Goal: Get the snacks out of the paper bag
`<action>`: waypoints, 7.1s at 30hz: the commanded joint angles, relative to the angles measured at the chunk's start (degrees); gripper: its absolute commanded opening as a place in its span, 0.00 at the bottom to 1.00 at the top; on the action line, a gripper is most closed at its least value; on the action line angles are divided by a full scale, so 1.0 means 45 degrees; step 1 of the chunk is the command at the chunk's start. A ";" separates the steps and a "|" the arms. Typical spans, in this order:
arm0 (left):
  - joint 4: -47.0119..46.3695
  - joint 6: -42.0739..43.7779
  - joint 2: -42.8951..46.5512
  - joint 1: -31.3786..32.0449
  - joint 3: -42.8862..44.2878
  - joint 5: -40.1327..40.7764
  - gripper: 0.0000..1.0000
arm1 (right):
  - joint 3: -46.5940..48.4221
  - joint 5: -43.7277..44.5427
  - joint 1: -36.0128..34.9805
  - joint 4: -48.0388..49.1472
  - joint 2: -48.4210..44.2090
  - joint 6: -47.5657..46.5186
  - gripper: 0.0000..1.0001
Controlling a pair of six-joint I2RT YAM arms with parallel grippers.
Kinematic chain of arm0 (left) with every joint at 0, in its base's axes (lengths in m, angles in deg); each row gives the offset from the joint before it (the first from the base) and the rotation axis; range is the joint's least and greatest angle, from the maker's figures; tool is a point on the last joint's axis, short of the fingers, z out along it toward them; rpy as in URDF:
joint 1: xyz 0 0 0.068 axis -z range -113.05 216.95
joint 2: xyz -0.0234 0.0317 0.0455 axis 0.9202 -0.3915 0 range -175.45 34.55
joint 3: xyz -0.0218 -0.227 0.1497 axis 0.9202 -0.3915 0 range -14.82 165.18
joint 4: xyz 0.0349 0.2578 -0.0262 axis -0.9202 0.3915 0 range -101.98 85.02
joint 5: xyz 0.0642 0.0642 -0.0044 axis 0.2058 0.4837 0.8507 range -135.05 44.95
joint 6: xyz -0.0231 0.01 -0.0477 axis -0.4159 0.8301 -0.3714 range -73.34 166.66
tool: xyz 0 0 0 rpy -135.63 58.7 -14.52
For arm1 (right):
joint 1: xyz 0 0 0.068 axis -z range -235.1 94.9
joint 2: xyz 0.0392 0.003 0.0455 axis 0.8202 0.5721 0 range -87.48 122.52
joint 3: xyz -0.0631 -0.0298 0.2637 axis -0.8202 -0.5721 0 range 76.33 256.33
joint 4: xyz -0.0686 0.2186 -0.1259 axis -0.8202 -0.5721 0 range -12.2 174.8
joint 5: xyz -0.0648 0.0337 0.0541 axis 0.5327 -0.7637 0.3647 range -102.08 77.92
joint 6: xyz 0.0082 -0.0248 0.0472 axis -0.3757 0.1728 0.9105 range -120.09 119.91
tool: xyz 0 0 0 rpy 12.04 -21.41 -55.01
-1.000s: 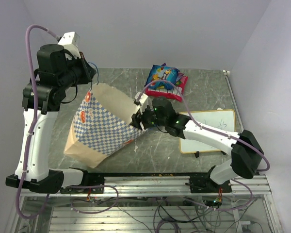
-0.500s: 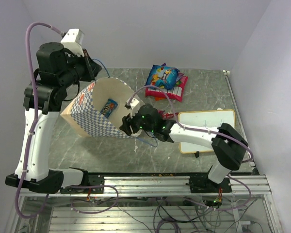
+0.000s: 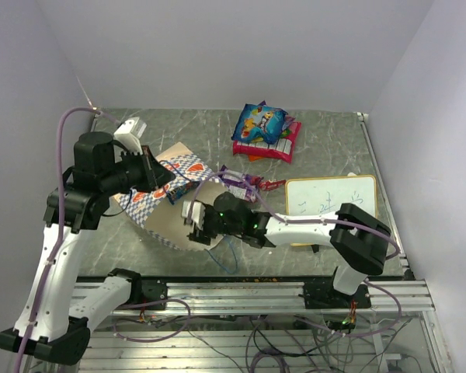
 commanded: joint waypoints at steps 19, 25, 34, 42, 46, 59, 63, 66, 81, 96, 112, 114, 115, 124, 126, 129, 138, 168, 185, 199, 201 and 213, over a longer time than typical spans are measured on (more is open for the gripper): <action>0.0962 -0.0227 0.0340 0.0058 0.0448 -0.0434 0.07 | 0.3166 0.4176 -0.0384 0.2567 0.4897 -0.8791 0.61; 0.1566 0.0306 0.0181 0.0058 0.0802 -0.0196 0.07 | 0.3865 0.3753 -0.0377 0.2762 0.5868 -0.8397 0.62; 0.1910 0.0646 0.0036 0.0058 0.0890 -0.0265 0.07 | 0.5585 0.3941 -0.0357 0.2512 0.7189 -0.6238 0.64; 0.1865 -0.0030 0.0091 0.0058 0.0481 -0.0761 0.07 | 0.6539 0.4554 -0.0124 0.3162 0.8405 -0.5369 0.71; 0.2094 0.0106 0.0115 0.0058 0.0584 -0.0365 0.07 | 0.7240 0.5725 0.0122 0.3007 0.9051 -0.4309 0.76; 0.2542 -0.0169 -0.0010 0.0056 0.1081 0.0391 0.07 | 0.7260 0.5023 0.0396 0.2371 0.9109 -0.3166 0.39; 0.2302 -0.0576 0.0324 0.0058 0.0851 0.0686 0.07 | 0.7318 0.4585 0.0397 0.1988 0.8939 -0.3119 0.26; 0.2047 -0.0953 0.0455 0.0058 0.0559 0.0820 0.07 | 0.7188 0.4135 0.0389 0.1772 0.8683 -0.3216 0.18; 0.1265 -0.1636 0.0138 0.0058 0.0651 0.2322 0.07 | 0.6070 0.2128 0.0382 0.0923 0.6063 -0.1037 0.00; 0.0017 -0.3245 0.0148 0.0058 0.0482 0.2893 0.07 | 0.3041 -0.0129 0.0334 0.0134 0.2445 0.0096 0.00; -0.0903 -0.4157 -0.0103 0.0058 0.1209 0.2613 0.07 | 0.2829 -0.4445 0.0304 -0.1087 0.1907 -0.0885 0.00; -0.1066 -0.4387 -0.0284 0.0053 0.1420 0.2662 0.07 | 0.3181 -0.5088 0.0252 -0.1654 0.2017 -0.1293 0.00; -0.1216 -0.4424 -0.0374 0.0058 0.1501 0.2464 0.07 | 0.3357 -0.5351 0.0223 -0.1858 0.2041 -0.1484 0.00; 0.0989 -0.4559 -0.1722 0.0058 0.2698 0.3452 0.07 | 0.4135 -0.4770 0.0064 -0.3143 0.0597 -0.1885 0.00; 0.1460 -0.4764 -0.1967 0.0058 0.3021 0.3775 0.07 | 0.4130 -0.4539 0.0060 -0.3400 -0.0022 -0.2037 0.00; 0.1740 -0.4885 -0.2214 0.0058 0.3426 0.4049 0.07 | 0.3855 -0.4111 0.0071 -0.3016 -0.1048 -0.1960 0.00; 0.1218 -0.5005 -0.2863 0.0039 0.3919 0.3465 0.07 | 0.4322 -0.1510 0.0102 -0.3058 -0.3060 -0.2888 0.00; 0.2414 -0.4624 -0.5227 -0.4858 0.4407 0.3895 0.07 | 0.4967 0.6961 0.2472 -0.2746 -0.5268 -0.3442 0.00; 0.2741 -0.3601 -0.5185 -0.7111 0.3195 0.4629 0.07 | 0.2402 0.5418 0.4223 -0.4813 -0.4077 -0.1993 0.00; 0.4530 -0.2885 -0.4816 -0.7622 0.5058 0.7468 0.60 | 0.0888 0.3259 0.4263 -0.4527 -0.3255 -0.1311 0.00; 0.4591 -0.2845 -0.4682 -0.7632 0.5319 0.7331 0.67 | 0.0561 0.3096 0.4237 -0.4353 -0.3196 -0.0927 0.00; 0.5397 -0.2058 -0.4215 -0.7637 0.6984 0.7306 1.00 | -0.0059 0.3412 0.3590 -0.3631 -0.2188 -0.0521 0.00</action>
